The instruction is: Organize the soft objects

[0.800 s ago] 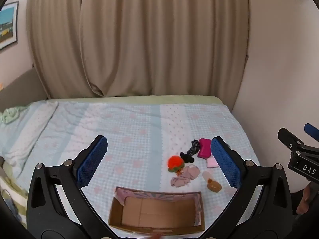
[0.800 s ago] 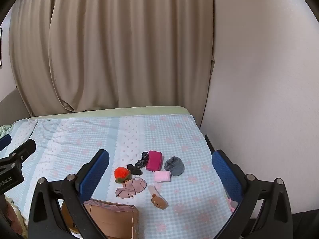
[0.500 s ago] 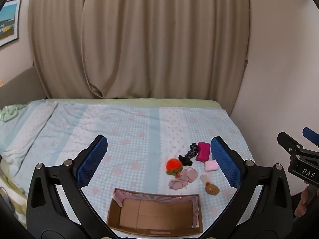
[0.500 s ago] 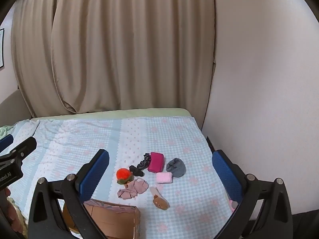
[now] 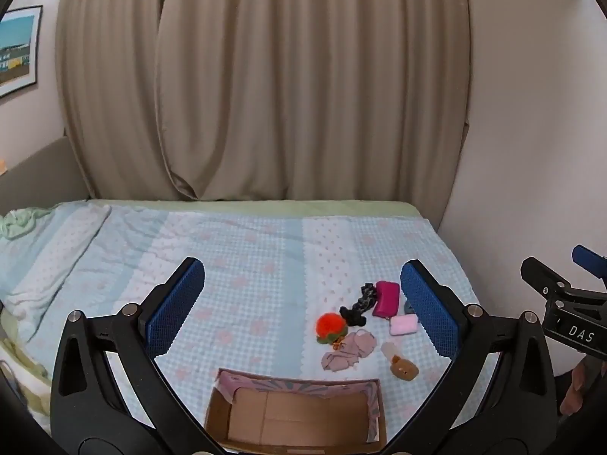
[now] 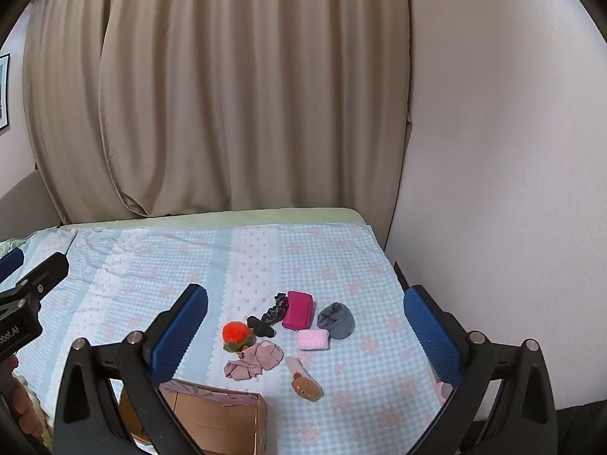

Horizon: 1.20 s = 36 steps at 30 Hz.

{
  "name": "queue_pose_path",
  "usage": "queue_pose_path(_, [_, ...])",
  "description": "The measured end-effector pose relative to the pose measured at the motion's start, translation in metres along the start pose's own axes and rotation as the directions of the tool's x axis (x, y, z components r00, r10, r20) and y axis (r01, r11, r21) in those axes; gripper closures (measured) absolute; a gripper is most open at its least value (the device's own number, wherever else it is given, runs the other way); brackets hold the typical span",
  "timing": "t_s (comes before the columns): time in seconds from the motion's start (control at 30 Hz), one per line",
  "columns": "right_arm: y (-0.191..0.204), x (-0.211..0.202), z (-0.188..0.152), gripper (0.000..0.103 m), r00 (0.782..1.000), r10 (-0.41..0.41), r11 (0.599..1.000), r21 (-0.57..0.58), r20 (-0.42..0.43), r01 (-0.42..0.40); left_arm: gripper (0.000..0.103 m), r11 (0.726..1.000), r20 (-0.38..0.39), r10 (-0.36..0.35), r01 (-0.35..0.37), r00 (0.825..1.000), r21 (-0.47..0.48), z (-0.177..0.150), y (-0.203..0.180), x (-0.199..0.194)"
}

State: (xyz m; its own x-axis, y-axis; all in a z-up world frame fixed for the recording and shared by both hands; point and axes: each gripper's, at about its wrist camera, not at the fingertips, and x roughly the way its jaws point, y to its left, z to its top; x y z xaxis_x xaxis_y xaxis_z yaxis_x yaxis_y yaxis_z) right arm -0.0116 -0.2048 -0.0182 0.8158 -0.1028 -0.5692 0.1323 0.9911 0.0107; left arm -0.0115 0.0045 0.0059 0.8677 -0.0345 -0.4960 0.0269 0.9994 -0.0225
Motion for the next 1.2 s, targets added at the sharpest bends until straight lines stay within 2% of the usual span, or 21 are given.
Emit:
queue_pose_path(0.23, [0.001, 0.001, -0.002, 0.0, 1.0, 0.0, 1.0, 0.001, 0.001, 0.0, 0.0, 1.0, -0.022, 0.002, -0.002, 1.0, 0.012, -0.001, -0.001, 0.001])
queue_pose_path(0.57, [0.002, -0.001, -0.001, 0.0, 1.0, 0.003, 1.0, 0.001, 0.001, -0.003, 0.0, 0.999, 0.0, 0.008, -0.008, 1.0, 0.052, -0.002, -0.011, -0.005])
queue_pose_path(1.2, [-0.008, -0.002, -0.002, 0.0, 0.999, 0.02, 1.0, 0.017, 0.025, -0.02, 0.0, 0.999, -0.001, 0.007, -0.007, 1.0, 0.039, -0.001, -0.013, -0.007])
